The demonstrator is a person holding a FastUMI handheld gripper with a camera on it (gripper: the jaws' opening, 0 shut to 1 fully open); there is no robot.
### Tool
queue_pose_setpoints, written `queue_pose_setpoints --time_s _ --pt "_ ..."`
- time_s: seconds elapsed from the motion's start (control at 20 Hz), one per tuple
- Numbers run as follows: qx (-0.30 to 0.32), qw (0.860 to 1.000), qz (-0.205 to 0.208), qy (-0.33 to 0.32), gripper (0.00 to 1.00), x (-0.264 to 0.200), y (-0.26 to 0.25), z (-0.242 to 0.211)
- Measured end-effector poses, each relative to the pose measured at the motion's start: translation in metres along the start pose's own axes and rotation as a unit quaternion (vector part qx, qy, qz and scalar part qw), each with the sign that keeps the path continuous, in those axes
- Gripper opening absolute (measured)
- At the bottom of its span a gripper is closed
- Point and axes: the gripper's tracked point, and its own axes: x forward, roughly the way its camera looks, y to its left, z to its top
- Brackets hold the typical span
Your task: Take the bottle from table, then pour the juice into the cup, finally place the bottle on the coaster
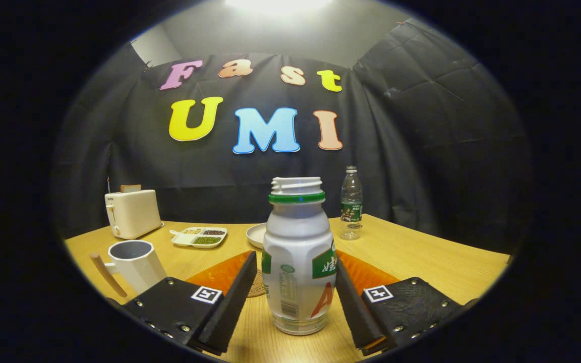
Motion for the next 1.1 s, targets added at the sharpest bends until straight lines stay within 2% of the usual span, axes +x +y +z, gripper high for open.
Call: queue_pose_setpoints --time_s 0.05,0.25,0.4,0.7,0.95,1.1 --pt "0.000 1.000 0.003 0.006 0.77 0.000 0.003 -0.002" --pt "-0.006 1.000 0.017 0.008 0.71 0.001 0.006 -0.004" --pt "-0.020 0.999 0.044 0.012 0.71 0.003 0.015 -0.004" --pt "-0.085 0.994 0.067 -0.010 0.71 0.006 0.021 0.013" --pt "-0.160 0.982 0.101 -0.015 0.71 0.008 0.034 0.017" --pt "-0.194 0.975 0.103 -0.026 0.71 0.008 0.037 0.025"
